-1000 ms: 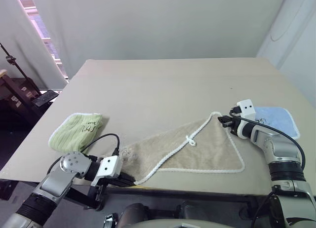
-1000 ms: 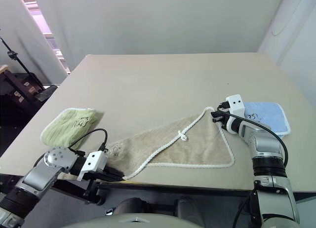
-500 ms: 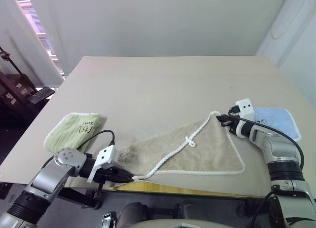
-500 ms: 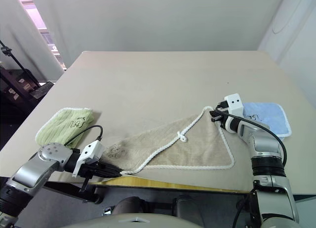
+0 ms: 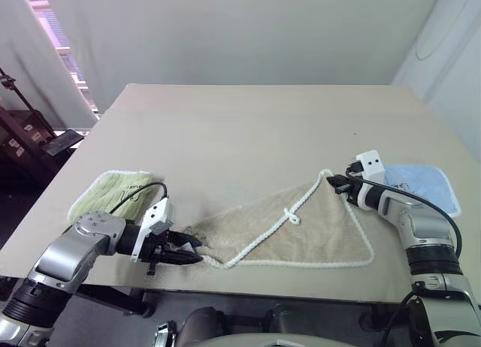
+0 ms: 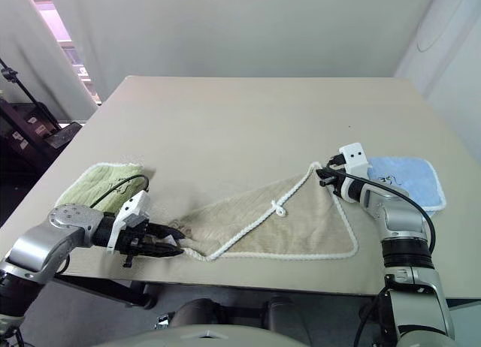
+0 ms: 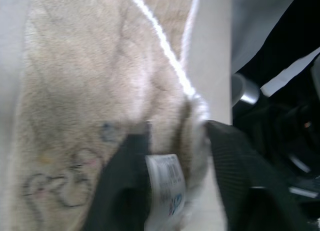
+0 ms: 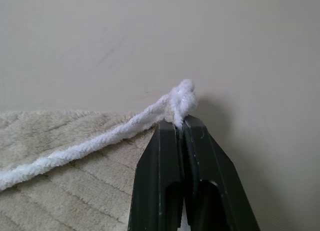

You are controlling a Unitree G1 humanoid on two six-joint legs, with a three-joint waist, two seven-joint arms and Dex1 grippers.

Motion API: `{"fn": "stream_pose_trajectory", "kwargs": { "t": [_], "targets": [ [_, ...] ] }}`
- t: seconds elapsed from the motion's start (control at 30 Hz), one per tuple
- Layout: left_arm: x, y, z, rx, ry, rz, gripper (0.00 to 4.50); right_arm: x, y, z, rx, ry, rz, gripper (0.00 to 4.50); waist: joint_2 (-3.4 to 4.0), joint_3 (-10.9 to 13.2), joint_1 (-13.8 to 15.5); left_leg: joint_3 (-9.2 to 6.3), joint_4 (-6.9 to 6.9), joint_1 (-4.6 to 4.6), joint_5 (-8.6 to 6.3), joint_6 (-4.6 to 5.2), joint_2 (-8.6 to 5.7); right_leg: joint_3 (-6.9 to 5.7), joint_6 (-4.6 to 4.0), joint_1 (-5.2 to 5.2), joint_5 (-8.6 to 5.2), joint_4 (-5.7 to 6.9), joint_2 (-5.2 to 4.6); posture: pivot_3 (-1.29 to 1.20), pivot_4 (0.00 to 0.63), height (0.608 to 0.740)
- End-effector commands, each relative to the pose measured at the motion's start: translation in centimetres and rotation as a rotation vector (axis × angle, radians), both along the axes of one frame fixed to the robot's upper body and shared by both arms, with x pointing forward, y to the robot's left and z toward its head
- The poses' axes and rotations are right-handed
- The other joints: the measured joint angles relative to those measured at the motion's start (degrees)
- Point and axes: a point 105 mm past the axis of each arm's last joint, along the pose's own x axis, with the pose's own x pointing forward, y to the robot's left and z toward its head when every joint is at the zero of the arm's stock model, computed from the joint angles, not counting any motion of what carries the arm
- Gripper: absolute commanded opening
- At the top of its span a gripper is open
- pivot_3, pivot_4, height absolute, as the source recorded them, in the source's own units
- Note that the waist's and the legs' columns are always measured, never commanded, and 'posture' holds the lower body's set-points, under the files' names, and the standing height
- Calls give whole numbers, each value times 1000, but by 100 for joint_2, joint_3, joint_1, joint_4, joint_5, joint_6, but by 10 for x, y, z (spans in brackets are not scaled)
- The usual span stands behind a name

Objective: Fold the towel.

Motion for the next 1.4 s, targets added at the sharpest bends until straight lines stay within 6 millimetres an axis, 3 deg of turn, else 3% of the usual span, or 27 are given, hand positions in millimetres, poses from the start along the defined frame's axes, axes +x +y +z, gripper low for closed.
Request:
{"fn": "stream_pose_trajectory", "kwargs": {
  "t": [0.03,0.23,0.57,0.73,0.97,1.23,1.4],
  "targets": [
    [-3,4,-4,41,-38,-40,2162,5,5,20,-3,-70,27,0,0,0,-1,4,-1,-4,0,0,0,3,2,-5,-1,0,0,0,0,724],
    [-16,1,-12,66,-102,-133,2162,4,4,20,-5,-69,24,0,0,0,5,18,-2,-22,0,0,1,11,1,-27,-3,-1,-4,0,0,724],
    [-20,-13,5,-67,-196,-154,2162,-1,2,18,-10,-68,18,0,0,0,8,24,-1,-21,0,0,0,16,-11,-28,-9,-1,-8,0,0,724],
    [-27,-10,-14,6,-209,-220,2162,-3,0,18,-11,-67,11,0,0,-1,1,29,0,-20,-1,1,0,16,1,-27,-2,0,-8,0,0,724],
    [-25,-12,-18,-18,-239,-257,2162,-2,-2,19,-12,-67,3,0,-1,-1,9,32,4,-18,-1,3,0,17,3,-25,-1,4,-7,0,0,724],
    [-16,-19,-10,-57,-346,-280,2162,-3,-3,18,-15,-63,-1,0,-1,-1,14,34,14,-18,-2,5,0,17,6,-23,0,9,-7,0,0,724],
    [-16,-25,6,-137,-371,-256,2162,-5,-4,17,-18,-61,-2,0,-1,-1,10,34,24,-19,-3,7,2,17,8,-22,1,18,-7,0,0,724]
  ]
}}
